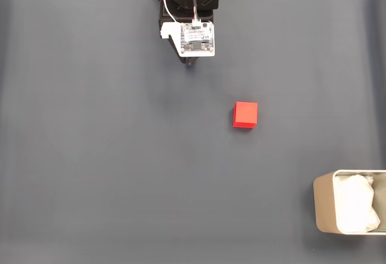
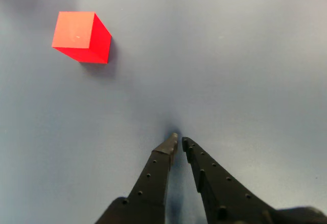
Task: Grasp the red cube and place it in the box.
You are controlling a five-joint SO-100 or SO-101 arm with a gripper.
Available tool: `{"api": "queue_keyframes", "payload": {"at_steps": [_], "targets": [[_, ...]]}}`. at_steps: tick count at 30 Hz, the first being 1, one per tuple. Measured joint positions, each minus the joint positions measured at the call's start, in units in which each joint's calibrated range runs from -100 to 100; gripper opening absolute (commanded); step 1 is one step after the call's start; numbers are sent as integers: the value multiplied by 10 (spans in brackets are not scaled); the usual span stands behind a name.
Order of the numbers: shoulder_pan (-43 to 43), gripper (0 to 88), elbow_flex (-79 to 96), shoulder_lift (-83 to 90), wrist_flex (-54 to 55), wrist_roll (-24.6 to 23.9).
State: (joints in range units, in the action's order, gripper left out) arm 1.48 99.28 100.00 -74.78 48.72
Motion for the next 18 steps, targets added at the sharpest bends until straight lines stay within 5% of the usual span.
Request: {"api": "queue_keyframes", "payload": {"at_steps": [18], "targets": [[-1, 0, 0, 0, 4, 10]]}}
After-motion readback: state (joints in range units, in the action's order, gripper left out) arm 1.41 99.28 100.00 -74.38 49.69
